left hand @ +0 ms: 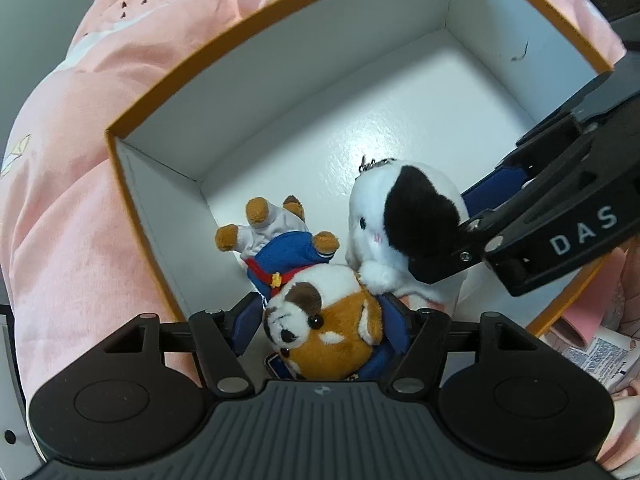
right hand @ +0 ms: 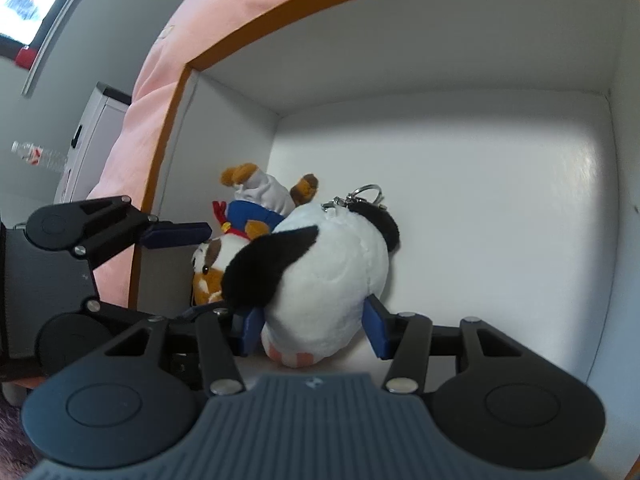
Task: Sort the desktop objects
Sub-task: 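Open both grippers to release the plush toys into the box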
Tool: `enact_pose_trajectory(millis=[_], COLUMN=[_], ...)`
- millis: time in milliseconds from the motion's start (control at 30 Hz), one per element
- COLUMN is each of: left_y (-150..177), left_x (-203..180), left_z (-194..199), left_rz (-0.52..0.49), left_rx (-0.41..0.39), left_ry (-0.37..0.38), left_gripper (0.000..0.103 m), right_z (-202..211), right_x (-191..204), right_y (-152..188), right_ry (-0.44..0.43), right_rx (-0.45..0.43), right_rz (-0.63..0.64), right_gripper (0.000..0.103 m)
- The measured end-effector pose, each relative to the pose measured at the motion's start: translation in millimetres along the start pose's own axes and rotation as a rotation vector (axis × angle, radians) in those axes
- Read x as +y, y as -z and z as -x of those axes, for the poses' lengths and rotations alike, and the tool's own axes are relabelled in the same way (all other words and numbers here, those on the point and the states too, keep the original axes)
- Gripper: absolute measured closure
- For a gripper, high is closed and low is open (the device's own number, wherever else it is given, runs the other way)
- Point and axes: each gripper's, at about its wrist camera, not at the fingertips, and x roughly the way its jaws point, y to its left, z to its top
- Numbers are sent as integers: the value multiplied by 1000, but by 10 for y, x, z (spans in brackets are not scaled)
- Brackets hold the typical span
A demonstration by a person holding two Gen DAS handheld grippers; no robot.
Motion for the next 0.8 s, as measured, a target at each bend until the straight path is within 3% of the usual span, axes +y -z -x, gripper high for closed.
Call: enact_pose_trajectory(millis=[200,367,467,800], left_y=[120,202,141,115], left_x=[106,85,76,-42], left_z=[281,402,343,212], left_rz=[14,14,7,-3], left_rx=[-59,-99,-79,-54], left_ry=[74,75,83,50], left_gripper=[26,48,62,65], right_z=[-55,-167,-147,-268], right_x=[82,173,203,200], right_y=[-28,-75,-77,-77], right_ry=[0,-9,-10,26], right_rx=[23,37,48,36], right_rz=[44,58,87,53], right_gripper=[49,49,50,49])
